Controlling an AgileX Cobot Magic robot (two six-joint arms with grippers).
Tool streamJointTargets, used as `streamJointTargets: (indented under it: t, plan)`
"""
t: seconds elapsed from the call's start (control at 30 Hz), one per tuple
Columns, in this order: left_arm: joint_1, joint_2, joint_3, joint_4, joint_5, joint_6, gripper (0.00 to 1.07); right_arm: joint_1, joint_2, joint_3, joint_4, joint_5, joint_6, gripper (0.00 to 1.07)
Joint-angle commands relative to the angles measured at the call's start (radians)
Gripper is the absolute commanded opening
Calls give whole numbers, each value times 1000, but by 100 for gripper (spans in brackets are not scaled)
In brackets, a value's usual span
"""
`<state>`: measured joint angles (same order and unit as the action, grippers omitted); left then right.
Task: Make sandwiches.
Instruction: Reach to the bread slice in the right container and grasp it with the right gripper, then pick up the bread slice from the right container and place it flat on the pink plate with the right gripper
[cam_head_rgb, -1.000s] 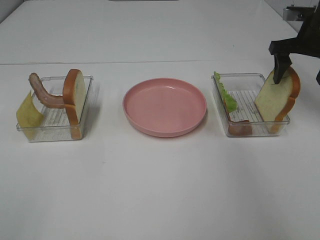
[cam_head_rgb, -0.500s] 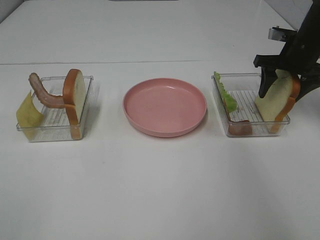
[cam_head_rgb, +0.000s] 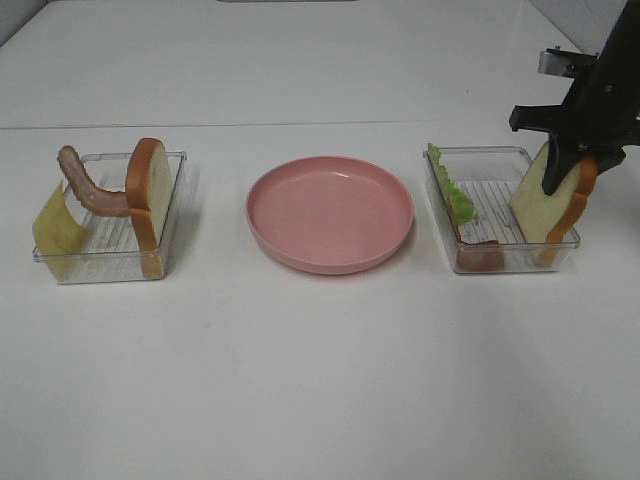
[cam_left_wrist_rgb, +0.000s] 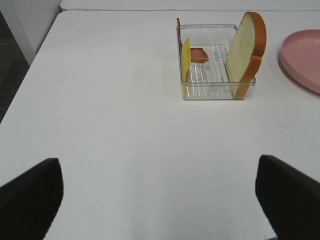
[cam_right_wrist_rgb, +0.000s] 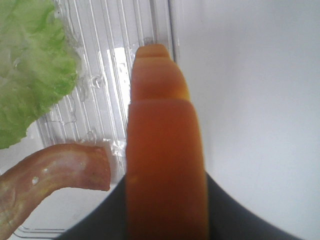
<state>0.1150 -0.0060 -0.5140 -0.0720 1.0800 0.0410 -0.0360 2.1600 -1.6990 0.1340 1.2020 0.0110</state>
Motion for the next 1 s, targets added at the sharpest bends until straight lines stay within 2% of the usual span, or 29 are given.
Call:
streamJointTargets:
  t: [0.03,0.37,0.43,0.63,1.0]
  plan:
    - [-5,-12,-1,-6,-3,-1,101,-4,-7,-4,7,-8,-11,6]
    - [-5,-12,-1,-6,-3,-1,101,-4,-7,-4,11,-2,-1,6]
    - [-5,-12,-1,-6,-3,-1,101,-4,-8,-4,13,20,1,0]
    - [-5,-12,-1,-6,-3,-1,101,-4,-28,-4,14,50,6,0]
    - [-5,-12,-1,-6,-3,-1,101,-4,-245,-4,20,40,21,0]
